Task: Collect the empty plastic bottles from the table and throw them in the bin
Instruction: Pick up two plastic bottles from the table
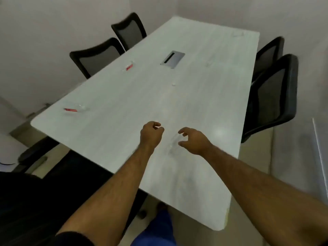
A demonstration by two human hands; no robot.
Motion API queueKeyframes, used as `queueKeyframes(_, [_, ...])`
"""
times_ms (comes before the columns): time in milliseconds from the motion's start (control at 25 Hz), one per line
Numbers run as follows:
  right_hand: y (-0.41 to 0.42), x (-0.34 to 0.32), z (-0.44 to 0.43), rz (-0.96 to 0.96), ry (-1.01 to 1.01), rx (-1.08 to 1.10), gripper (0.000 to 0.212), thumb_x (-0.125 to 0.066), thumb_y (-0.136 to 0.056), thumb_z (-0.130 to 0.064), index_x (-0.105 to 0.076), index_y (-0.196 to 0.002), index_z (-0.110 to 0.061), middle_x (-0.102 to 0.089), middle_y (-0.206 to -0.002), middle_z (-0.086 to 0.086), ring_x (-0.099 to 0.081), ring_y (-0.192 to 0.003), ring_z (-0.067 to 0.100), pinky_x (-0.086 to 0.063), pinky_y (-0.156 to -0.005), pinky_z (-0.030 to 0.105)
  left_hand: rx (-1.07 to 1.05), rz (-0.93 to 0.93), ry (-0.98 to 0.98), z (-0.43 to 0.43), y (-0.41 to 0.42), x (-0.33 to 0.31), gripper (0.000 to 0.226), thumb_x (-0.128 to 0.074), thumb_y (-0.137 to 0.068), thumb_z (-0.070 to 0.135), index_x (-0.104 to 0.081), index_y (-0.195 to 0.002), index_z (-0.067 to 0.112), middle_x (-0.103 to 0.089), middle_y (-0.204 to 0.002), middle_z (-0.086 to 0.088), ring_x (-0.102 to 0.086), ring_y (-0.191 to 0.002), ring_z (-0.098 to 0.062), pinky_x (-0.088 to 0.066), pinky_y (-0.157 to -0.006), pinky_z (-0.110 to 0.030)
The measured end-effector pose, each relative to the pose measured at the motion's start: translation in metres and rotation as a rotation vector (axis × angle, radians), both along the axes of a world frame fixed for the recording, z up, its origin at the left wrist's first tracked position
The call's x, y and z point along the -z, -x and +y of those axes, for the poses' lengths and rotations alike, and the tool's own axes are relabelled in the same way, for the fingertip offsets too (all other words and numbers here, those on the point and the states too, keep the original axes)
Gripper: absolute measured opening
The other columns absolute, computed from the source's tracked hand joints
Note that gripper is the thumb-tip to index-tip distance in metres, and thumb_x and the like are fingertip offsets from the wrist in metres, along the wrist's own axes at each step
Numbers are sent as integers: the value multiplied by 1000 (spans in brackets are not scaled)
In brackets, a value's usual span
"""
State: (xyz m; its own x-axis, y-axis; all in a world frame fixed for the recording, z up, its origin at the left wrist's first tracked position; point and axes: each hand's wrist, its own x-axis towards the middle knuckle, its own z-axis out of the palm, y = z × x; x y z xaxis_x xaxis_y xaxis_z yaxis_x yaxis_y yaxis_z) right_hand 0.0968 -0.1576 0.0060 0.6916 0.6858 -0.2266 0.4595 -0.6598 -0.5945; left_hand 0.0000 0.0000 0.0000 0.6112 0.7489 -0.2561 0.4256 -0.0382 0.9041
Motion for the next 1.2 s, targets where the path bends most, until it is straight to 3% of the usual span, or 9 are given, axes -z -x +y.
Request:
queueKeyframes(160, [-35,41,36,-210,414,-165,63,-65,-84,-29,-45,-144,-26,-47,-150,5,-41,-137,29,-37,-108,41,95,202,-81,36,-42,38,28,-65,-83,17,-66,-110,9,-69,-100,-8,-66,-93,-26,-55,-85,-35])
queueKeyframes(280, [-52,68,49,-351,498,-308,65,-65,-85,-21,-44,-146,-22,-36,-159,9,-29,-147,34,-27,-116,47,181,303,-137,55,-64,63,21,-63,-84,18,-70,-102,9,-72,-97,-7,-65,-87,-23,-51,-76,-28])
queueKeyframes(440, [-68,83,58,-406,415,-231,40,-62,-80,-32,-60,-119,-21,-66,-119,3,-57,-116,29,-39,-98,40,162,362,-178,65,-73,82,15,-61,-85,19,-69,-90,7,-71,-87,-5,-62,-77,-19,-43,-67,-24])
queueKeyframes(560, [-78,72,74,-203,270,79,49,-66,-74,-52,-59,-108,-18,-65,-93,-1,-63,-87,25,-47,-77,34,73,342,-237,78,-75,84,10,-62,-85,18,-62,-84,7,-64,-79,-3,-59,-72,-19,-40,-62,-25])
queueKeyframes(680, [-87,74,82,96,192,332,57,-69,-75,-56,-56,-115,-18,-68,-99,3,-66,-90,28,-52,-77,34,75,351,-316,90,-89,90,17,-64,-86,22,-58,-91,6,-63,-87,-8,-55,-74,-22,-36,-63,-27])
queueKeyframes(840, [-88,85,85,445,-8,530,51,-69,-69,-54,-57,-109,-25,-68,-100,3,-69,-91,26,-59,-83,46,190,401,-423,101,-116,102,40,-63,-89,27,-53,-122,6,-59,-117,-17,-61,-99,-34,-46,-75,-34])
queueKeyframes(1000, [-72,85,69,583,-140,588,46,-65,-66,-51,-58,-104,-27,-70,-99,9,-70,-85,28,-61,-74,43,416,540,-530,103,-127,105,29,-52,-97,20,-56,-121,4,-55,-120,-20,-62,-102,-36,-50,-81,-38])
queueKeyframes(1080, [-63,76,58,612,-182,601,43,-65,-71,-46,-57,-106,-21,-66,-95,8,-67,-77,26,-59,-68,43,329,461,-392,94,-124,93,25,-60,-89,22,-61,-108,5,-64,-107,-16,-65,-92,-33,-50,-75,-34])
queueKeyframes(1200, [-47,61,38,661,-217,542,37,-65,-84,-33,-53,-113,-13,-60,-97,9,-63,-69,23,-53,-56,34,43,156,159,67,-107,64,23,-74,-79,18,-58,-91,5,-67,-86,-12,-68,-71,-26,-61,-71,-37])
